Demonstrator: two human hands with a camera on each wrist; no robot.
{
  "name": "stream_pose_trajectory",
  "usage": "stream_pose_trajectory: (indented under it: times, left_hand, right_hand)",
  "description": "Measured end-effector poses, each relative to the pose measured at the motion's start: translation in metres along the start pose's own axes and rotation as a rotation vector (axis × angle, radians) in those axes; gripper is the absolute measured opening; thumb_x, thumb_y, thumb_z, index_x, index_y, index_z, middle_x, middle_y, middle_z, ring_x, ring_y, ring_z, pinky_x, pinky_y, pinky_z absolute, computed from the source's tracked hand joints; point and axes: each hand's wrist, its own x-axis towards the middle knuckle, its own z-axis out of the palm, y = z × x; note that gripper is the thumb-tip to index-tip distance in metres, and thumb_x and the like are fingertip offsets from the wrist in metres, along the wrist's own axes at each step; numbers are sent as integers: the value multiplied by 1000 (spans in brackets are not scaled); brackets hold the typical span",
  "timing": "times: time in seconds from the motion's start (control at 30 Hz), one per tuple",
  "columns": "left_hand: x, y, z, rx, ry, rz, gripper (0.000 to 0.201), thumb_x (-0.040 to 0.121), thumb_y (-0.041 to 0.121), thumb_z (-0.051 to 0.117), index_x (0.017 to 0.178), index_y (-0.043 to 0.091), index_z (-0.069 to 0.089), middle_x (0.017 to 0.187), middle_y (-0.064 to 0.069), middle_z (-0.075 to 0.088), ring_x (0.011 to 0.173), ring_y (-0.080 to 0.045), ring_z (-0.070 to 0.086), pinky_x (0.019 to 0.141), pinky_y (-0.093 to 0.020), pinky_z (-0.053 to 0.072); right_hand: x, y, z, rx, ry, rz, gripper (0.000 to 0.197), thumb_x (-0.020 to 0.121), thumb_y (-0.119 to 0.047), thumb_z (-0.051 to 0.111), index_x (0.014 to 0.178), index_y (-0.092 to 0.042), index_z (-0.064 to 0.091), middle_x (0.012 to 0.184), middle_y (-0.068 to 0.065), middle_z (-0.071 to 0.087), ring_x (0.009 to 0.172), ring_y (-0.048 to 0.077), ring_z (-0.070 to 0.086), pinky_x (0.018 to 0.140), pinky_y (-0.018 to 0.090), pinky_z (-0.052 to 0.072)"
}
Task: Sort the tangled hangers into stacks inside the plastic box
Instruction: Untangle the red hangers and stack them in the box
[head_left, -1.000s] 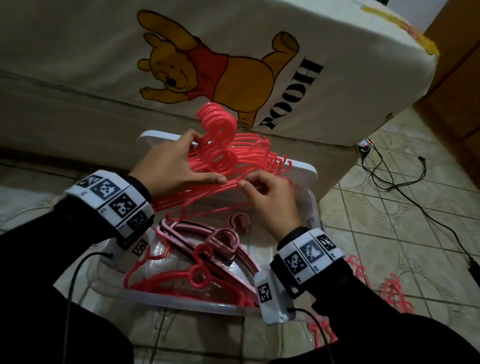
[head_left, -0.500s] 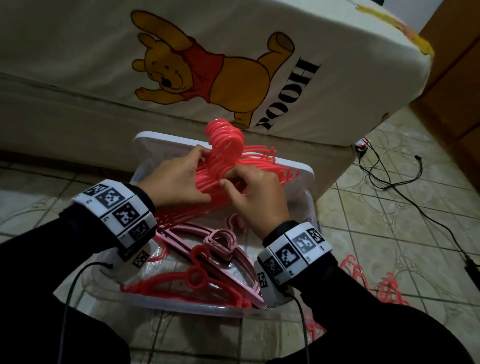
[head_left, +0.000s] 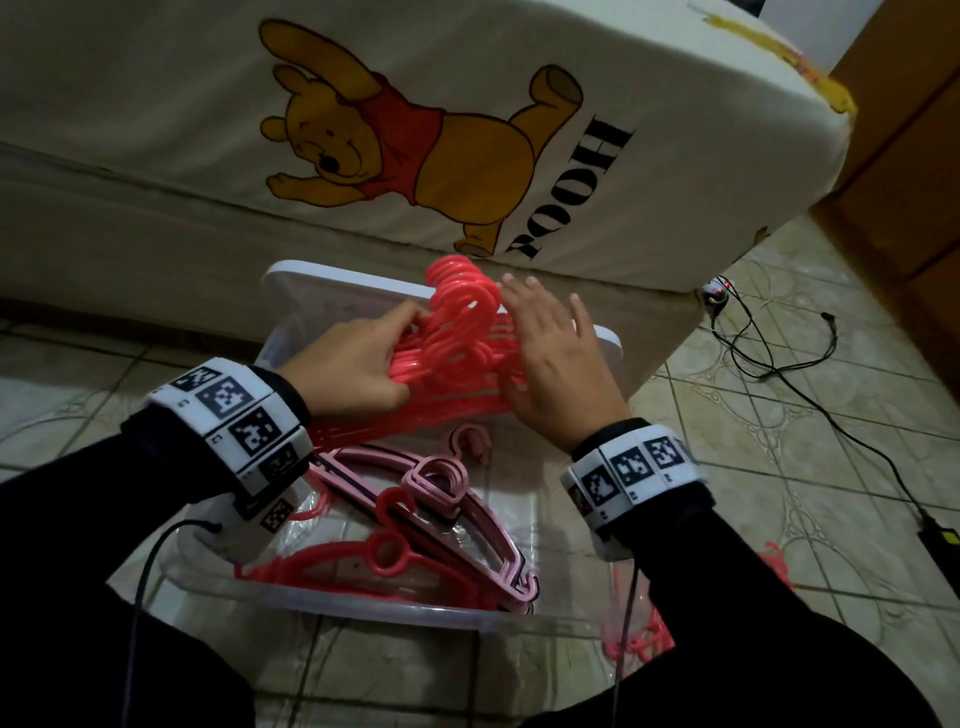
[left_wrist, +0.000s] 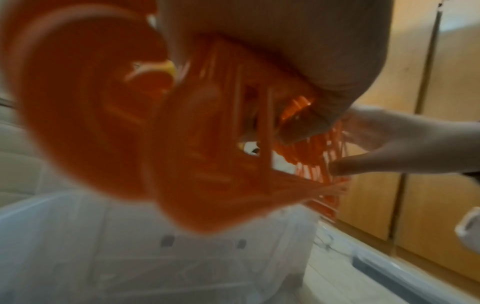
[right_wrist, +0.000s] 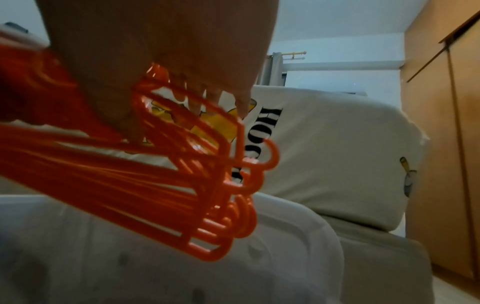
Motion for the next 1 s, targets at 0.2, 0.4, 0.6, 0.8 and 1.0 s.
stream_pose_trajectory:
  times: [0.2,0.4,0.6,0.8,1.0]
  left_hand:
    - [1,2,3,21,-57,-15,65,61,36,56,124,29,38,94,11,61,80,-11,61,70,-25,43]
    - [1,2,4,166,-88,-74,48,64,48,48,109,30,40,83,9,58,77,-18,59,72,-31,43]
    - [1,-5,8,112,-162,-86,32,85,29,62,109,29,40,94,7,59,81,-14,59,71,-27,39]
    - [2,-7,9,219,-112,-28,42,79,19,62,115,24,42,101,3,57,93,-21,60,79,-31,45]
    - [-3,-3,22,108,-103,46,45,75,16,57,118,17,49,112,0,56,100,-15,55,87,-24,40]
  right_hand:
    - [1,-1,18,-69,-35,13,59,89,-21,56,141,-9,33,148,10,38,140,25,29,115,47,19]
    - [4,1,23,-45,-45,-8,17,91,-16,50,106,-11,55,104,10,63,95,31,60,66,31,33]
    - [3,3,23,41,-162,-55,16,86,-17,56,100,-8,56,98,13,59,89,34,59,72,40,47]
    - [3,-7,28,-24,-165,-42,10,91,-12,46,99,-8,51,100,14,62,93,34,59,67,35,35]
    - [6,-21,32,-43,-111,-2,16,92,-11,46,107,-9,52,110,12,60,103,31,55,83,38,39]
